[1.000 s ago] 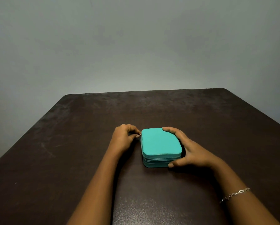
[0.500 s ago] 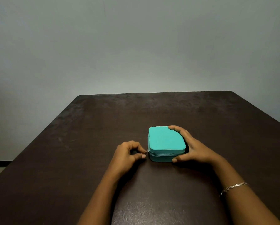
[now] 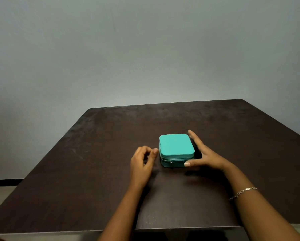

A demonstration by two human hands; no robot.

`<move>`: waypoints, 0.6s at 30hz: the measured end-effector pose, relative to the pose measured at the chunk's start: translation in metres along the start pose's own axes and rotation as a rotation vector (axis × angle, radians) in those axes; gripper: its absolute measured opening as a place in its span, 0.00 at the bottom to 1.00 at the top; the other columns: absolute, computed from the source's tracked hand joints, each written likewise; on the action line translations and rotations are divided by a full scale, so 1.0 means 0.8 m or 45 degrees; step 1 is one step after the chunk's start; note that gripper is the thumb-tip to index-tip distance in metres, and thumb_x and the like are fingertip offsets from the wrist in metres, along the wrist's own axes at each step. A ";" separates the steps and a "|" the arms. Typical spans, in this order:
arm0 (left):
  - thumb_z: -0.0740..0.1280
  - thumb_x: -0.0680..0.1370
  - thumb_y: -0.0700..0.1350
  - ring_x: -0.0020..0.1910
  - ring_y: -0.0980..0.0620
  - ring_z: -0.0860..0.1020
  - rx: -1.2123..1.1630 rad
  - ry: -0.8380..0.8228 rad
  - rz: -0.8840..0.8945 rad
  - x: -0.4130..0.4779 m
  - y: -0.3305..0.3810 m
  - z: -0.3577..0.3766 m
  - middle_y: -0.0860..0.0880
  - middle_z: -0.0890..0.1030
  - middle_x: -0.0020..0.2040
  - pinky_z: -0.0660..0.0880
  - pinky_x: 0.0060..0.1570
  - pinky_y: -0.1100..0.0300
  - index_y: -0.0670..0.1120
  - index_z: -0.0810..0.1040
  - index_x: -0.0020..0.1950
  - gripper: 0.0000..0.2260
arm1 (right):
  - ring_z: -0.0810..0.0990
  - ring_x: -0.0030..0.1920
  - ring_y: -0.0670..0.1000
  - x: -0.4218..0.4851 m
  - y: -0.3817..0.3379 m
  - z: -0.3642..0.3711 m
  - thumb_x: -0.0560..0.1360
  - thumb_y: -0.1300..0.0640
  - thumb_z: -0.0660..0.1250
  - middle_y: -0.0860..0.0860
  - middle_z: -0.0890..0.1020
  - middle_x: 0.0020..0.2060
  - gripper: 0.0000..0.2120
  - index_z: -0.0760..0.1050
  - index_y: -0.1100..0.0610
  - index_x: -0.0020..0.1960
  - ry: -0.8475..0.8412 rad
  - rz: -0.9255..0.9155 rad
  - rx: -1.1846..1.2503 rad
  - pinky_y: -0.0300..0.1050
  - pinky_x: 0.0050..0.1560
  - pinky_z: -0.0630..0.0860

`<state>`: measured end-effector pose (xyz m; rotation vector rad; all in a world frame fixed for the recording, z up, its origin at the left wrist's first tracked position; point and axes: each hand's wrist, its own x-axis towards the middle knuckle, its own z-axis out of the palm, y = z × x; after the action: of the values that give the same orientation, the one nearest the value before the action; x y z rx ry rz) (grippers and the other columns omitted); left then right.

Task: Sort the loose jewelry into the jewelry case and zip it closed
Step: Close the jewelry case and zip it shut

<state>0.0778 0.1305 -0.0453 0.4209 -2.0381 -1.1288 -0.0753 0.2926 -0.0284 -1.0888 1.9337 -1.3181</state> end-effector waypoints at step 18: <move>0.55 0.67 0.69 0.70 0.51 0.64 0.116 -0.482 -0.164 0.029 0.006 0.028 0.53 0.64 0.72 0.62 0.69 0.46 0.58 0.60 0.72 0.34 | 0.66 0.61 0.51 -0.037 -0.049 0.154 0.73 0.44 0.63 0.48 0.74 0.57 0.15 0.74 0.46 0.58 0.935 0.457 -0.790 0.45 0.61 0.61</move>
<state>0.0459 0.1325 -0.0383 0.4121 -2.4276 -1.2725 0.0504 0.2513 -0.0368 -0.4521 3.0456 -1.0006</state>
